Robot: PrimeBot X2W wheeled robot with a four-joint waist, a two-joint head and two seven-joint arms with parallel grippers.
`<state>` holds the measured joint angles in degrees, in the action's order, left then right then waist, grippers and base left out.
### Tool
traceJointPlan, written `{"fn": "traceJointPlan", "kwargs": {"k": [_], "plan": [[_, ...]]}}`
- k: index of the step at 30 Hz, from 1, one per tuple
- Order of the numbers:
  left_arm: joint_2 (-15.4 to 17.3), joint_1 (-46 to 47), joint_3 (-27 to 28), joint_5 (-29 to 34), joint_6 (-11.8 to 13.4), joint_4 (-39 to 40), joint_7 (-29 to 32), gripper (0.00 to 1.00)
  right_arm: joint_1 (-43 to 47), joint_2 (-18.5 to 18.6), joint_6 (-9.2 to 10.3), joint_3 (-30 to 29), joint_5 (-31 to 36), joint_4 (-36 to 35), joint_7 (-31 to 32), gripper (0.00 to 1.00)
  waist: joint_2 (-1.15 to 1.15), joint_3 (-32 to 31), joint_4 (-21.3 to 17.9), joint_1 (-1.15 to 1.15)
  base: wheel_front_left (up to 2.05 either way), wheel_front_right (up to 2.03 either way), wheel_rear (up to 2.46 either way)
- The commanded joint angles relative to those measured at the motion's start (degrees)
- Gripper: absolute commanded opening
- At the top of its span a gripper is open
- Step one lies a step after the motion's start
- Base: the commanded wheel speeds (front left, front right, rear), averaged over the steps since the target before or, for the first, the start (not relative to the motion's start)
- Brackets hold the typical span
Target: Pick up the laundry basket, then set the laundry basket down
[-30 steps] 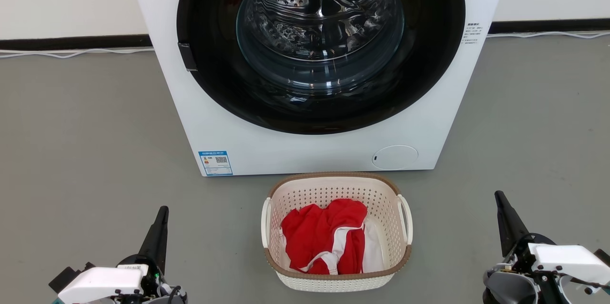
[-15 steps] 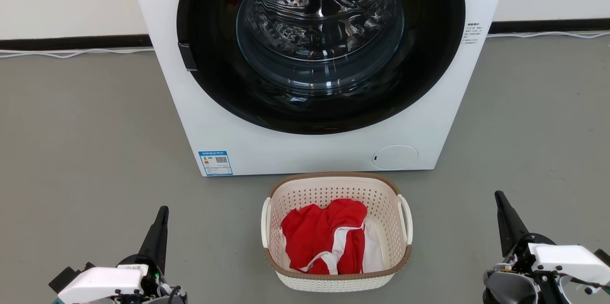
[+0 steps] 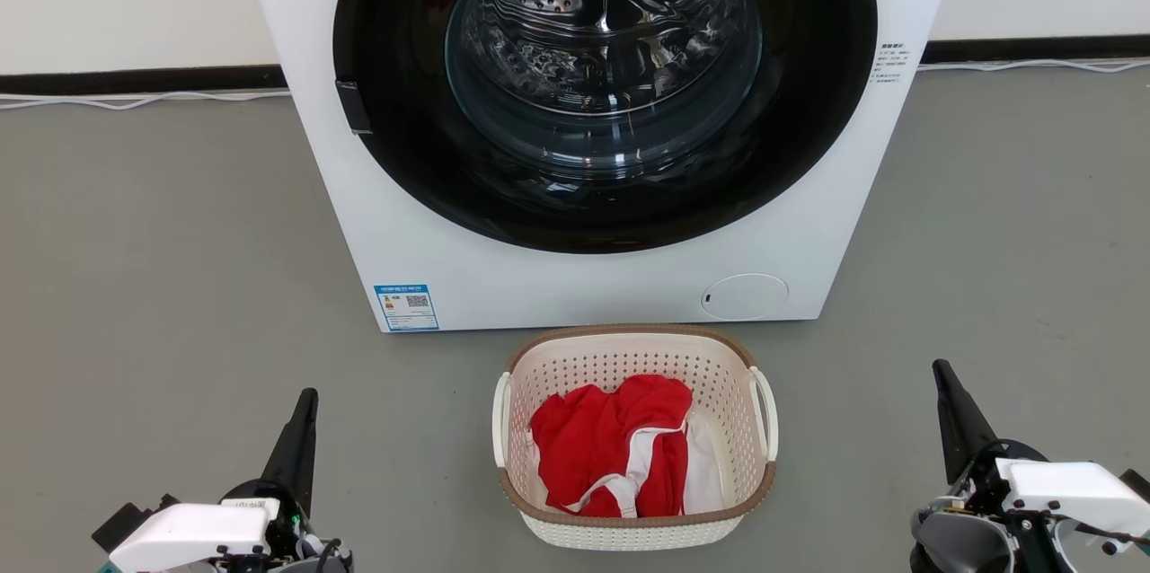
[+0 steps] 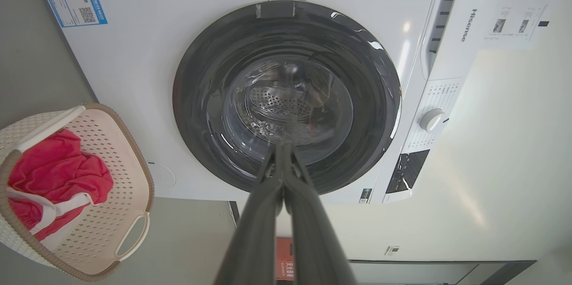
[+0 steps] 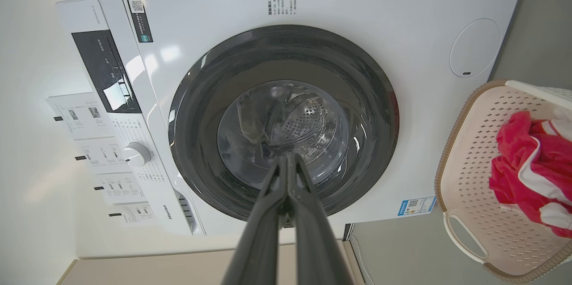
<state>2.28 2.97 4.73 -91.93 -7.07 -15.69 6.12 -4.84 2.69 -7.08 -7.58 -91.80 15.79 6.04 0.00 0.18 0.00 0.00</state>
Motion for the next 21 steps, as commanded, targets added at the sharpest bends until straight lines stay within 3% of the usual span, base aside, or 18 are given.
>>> {"fn": "traceJointPlan", "kwargs": {"k": [1, 21], "plan": [[0.6, 3.2, 1.8, -0.2, -0.4, 1.6, 0.4, 0.0, -1.3, 0.2, -0.41, 1.1, -0.4, -1.8, 0.4, 0.0, 0.0, 0.0, 0.0, 0.0, 0.0, 0.0, 0.0], [0.6, 3.2, 1.8, -0.2, -0.4, 1.6, 0.4, 0.0, -1.3, 0.2, -0.41, 1.1, -0.4, -1.8, 0.4, 0.0, 0.0, 0.0, 0.0, 0.0, 0.0, 0.0, 0.0]]}}
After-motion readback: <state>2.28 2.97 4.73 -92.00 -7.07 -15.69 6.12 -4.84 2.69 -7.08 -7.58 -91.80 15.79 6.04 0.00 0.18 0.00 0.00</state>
